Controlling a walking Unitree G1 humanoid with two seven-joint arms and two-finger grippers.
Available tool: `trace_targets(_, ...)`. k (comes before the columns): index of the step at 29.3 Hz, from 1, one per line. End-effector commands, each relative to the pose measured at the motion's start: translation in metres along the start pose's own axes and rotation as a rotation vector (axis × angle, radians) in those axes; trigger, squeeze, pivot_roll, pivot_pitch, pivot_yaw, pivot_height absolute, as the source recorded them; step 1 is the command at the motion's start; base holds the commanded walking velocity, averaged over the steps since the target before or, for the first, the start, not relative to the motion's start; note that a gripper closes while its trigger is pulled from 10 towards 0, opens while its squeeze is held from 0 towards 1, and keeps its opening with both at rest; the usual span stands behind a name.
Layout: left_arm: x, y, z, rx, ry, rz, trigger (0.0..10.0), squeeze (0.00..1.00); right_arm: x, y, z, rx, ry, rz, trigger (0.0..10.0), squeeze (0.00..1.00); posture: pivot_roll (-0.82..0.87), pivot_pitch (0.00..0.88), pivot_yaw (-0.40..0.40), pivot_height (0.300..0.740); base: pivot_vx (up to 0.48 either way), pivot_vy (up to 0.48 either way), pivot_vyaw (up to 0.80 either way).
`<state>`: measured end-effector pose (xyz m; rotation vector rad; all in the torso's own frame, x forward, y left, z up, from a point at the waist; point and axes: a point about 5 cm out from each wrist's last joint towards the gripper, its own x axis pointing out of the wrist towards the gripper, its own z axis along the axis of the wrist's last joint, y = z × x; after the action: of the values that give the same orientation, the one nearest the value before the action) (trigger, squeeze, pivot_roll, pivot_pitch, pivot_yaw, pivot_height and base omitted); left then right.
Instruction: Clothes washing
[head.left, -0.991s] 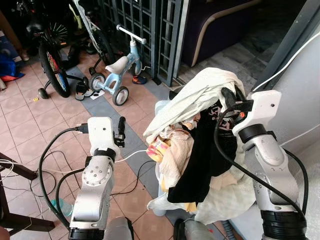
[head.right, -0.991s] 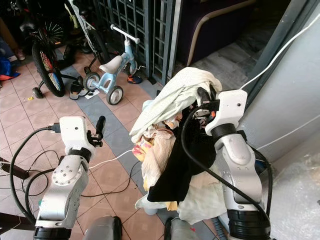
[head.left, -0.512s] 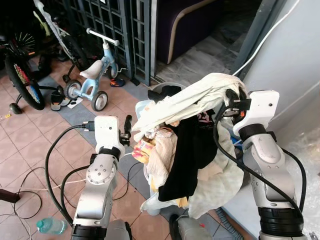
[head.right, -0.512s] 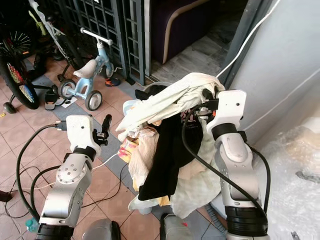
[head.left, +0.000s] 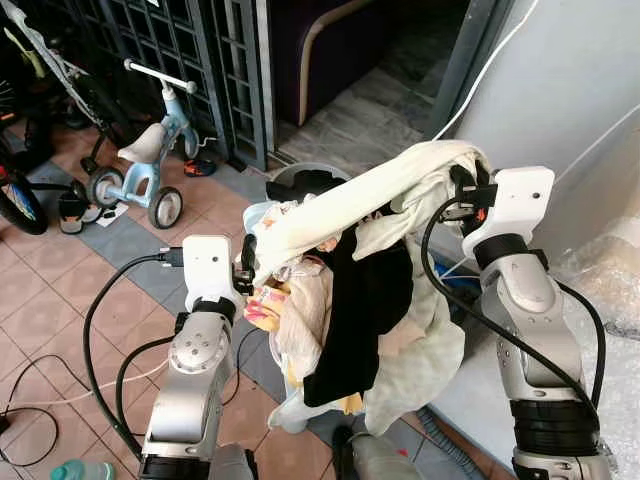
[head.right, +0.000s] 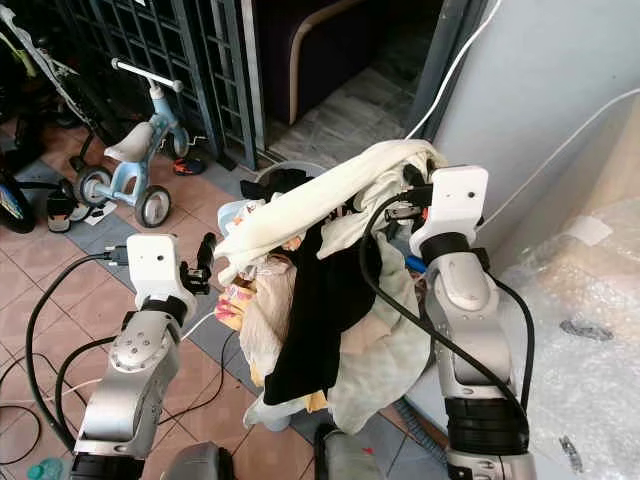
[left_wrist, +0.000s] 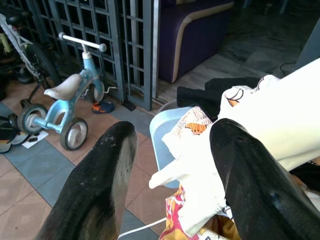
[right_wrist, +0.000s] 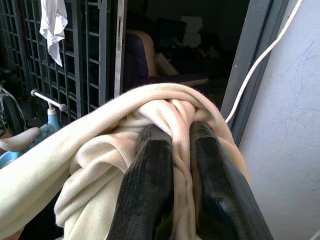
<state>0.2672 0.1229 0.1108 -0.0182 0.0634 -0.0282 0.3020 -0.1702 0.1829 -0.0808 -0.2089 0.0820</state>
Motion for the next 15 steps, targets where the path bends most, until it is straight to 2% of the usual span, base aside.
trace_targets(1, -0.0011, -0.0025, 0.0001, -0.004, 0.006, -0.003, 10.0, 0.0, -0.0017, -0.0031, -0.0005, -0.013, -0.002, -0.008, 10.0, 0.0, 0.0, 0.074, -0.001, 0.74, 0.0, -0.334, 0.0)
trace_targets(5, -0.0012, -0.0023, 0.0001, -0.005, 0.006, -0.01, 10.0, 0.0, -0.0009, -0.0014, -0.0009, -0.009, -0.003, -0.004, 10.0, 0.0, 0.0, 0.073, 0.0, 0.74, 0.0, -0.328, 0.0)
trace_targets(8, -0.0012, -0.002, -0.0002, -0.004, 0.008, -0.009, 10.0, 0.0, -0.0002, -0.0012, -0.0008, -0.009, -0.003, -0.003, 10.0, 0.0, 0.0, 0.074, -0.001, 0.74, -0.244, -0.322, 0.0)
trace_targets(10, -0.0013, -0.002, -0.0003, -0.004, 0.008, -0.009, 10.0, 0.0, 0.0002, -0.0013, -0.0007, -0.011, -0.004, -0.002, 10.0, 0.0, 0.0, 0.073, -0.002, 0.74, 0.0, -0.251, 0.0)
trace_targets(14, -0.0015, -0.002, -0.0002, -0.008, 0.008, -0.007, 10.0, 0.0, 0.0013, -0.0019, -0.0007, -0.012, -0.004, -0.003, 10.0, 0.0, 0.0, 0.072, -0.004, 0.74, 0.0, 0.0, 0.0)
trace_targets(15, -0.0017, -0.0017, 0.0005, -0.018, 0.001, -0.009, 10.0, 0.0, 0.0034, -0.0043, 0.0011, -0.035, -0.015, -0.02, 10.0, 0.0, 0.01, 0.07, -0.004, 0.74, 0.0, 0.0, -0.8)
